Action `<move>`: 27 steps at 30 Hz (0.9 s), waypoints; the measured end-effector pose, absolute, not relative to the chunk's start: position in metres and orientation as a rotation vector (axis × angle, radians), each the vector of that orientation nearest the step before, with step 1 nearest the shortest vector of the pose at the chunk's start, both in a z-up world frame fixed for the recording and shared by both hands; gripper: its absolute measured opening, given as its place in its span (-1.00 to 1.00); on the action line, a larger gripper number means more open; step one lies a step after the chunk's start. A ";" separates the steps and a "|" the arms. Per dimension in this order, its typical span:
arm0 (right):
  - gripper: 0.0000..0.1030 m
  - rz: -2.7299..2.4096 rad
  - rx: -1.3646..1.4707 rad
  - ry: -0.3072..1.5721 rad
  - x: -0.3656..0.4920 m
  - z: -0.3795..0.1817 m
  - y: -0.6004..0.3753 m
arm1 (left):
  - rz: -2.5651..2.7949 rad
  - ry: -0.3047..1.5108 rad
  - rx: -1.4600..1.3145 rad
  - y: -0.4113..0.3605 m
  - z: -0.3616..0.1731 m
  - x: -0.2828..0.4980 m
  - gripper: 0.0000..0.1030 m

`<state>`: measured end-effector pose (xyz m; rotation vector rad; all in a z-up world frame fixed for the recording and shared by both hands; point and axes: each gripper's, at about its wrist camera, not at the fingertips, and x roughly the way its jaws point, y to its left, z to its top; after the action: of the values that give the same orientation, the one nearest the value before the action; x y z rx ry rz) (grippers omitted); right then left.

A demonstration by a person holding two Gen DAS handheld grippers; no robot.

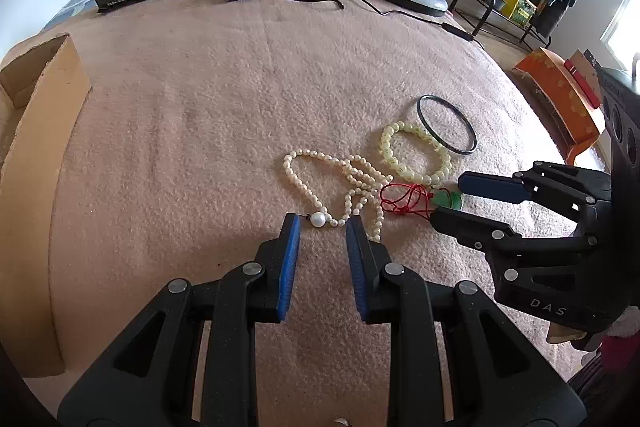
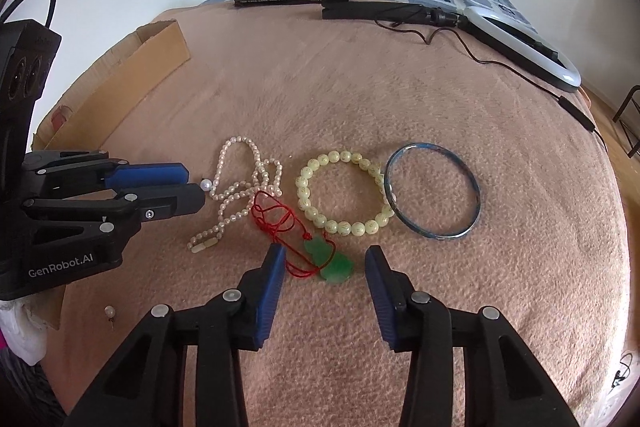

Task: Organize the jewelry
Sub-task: 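Grasp the pearl necklace with the left gripper while the right grasps the jade pendant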

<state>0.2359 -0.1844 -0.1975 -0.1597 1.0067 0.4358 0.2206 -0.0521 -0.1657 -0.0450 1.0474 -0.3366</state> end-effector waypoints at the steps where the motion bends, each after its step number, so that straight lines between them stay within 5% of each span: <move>1: -0.17 0.436 -0.163 1.007 0.236 -0.198 -0.184 | -0.336 1.050 -0.042 -0.053 -0.167 0.222 -0.55; 13: -0.19 0.443 -0.172 1.015 0.242 -0.202 -0.181 | -0.326 1.055 -0.014 -0.057 -0.177 0.227 -0.73; 27: -0.67 0.457 -0.144 1.039 0.242 -0.203 -0.184 | -0.308 1.046 0.007 -0.056 -0.173 0.223 -0.82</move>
<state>0.2422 -0.1836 -0.2029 -0.1440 1.0392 0.4569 0.2226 -0.0557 -0.1725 0.0068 1.0462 -0.3076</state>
